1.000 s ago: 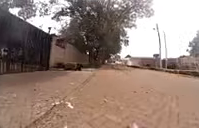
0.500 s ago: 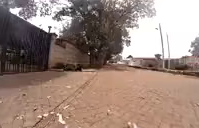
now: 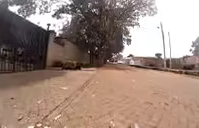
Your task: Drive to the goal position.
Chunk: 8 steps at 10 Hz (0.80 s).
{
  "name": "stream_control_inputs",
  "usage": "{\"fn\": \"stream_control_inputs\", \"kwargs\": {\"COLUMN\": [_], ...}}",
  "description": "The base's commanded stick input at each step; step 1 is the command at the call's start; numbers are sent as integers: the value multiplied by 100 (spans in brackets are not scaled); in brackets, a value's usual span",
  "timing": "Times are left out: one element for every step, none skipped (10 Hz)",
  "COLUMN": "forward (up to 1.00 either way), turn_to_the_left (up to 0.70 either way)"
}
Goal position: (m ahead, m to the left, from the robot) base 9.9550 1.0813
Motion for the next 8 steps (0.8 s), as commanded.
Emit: {"fn": "stream_control_inputs", "kwargs": {"forward": [70, 70, 70, 70, 70, 70, 70, 70], "turn_to_the_left": [-2, -17, -32, -35, -35, -35, -35, -35]}}
